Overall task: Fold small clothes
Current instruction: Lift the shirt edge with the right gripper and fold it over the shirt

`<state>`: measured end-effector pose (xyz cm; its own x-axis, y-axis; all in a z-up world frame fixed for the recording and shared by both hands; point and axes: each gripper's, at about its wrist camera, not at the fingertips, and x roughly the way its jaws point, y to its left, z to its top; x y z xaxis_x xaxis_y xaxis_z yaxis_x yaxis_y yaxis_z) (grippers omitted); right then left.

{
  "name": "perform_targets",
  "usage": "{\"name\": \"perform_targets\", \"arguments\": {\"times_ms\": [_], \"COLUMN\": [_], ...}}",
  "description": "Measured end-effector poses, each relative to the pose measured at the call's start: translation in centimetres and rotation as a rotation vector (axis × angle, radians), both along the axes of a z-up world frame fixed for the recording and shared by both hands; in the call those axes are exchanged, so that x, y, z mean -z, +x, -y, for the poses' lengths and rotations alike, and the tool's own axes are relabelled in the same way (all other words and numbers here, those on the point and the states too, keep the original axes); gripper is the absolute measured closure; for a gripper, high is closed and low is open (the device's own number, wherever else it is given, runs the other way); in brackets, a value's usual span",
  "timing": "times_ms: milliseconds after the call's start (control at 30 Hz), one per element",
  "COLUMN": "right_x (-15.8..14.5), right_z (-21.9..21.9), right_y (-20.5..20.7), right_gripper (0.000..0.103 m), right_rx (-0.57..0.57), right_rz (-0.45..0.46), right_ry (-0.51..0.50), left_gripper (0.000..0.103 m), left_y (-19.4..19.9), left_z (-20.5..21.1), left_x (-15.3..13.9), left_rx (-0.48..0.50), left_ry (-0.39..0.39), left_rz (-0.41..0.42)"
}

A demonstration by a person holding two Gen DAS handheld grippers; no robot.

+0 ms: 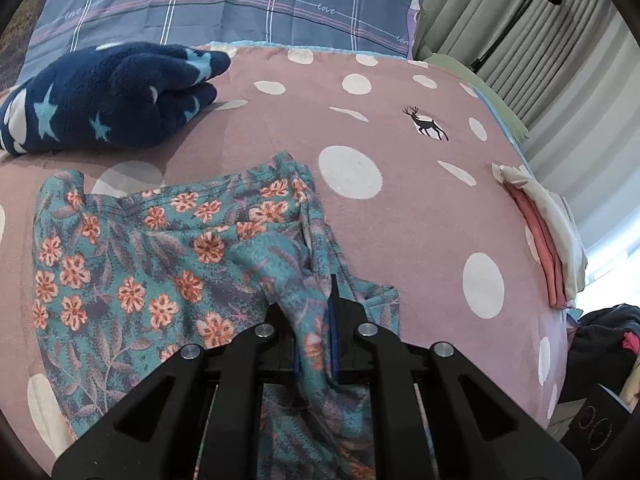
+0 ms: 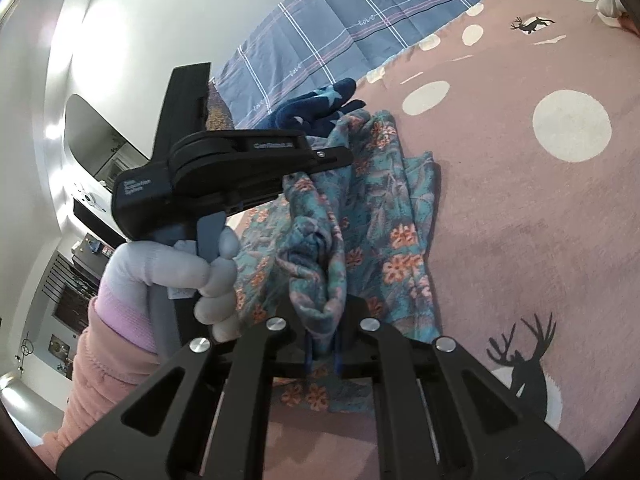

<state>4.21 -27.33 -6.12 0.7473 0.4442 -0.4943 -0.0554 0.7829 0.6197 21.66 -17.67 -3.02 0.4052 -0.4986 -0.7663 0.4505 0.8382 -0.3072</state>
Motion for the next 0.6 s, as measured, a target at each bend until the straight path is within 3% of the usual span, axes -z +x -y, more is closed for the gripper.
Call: {"name": "perform_targets", "arguments": {"times_ms": [300, 367, 533, 600], "right_x": [1.3, 1.8, 1.9, 2.0], "right_z": [1.7, 1.9, 1.8, 1.9], "right_y": [-0.9, -0.9, -0.8, -0.9], "right_gripper": [0.097, 0.097, 0.097, 0.097], "right_rx": [0.032, 0.031, 0.023, 0.02], "right_rz": [-0.04, -0.051, -0.054, -0.054], "right_ry": [0.042, 0.06, 0.067, 0.082], "left_gripper": [0.09, 0.078, 0.062, 0.061], "left_y": [-0.8, -1.1, -2.0, -3.8], "left_z": [3.9, 4.4, 3.7, 2.1], "left_x": [1.4, 1.2, -0.6, -2.5], "left_rx": [0.037, 0.06, 0.085, 0.089], "left_ry": [0.131, 0.137, 0.101, 0.087], "left_rz": [0.067, 0.087, 0.064, 0.112]}}
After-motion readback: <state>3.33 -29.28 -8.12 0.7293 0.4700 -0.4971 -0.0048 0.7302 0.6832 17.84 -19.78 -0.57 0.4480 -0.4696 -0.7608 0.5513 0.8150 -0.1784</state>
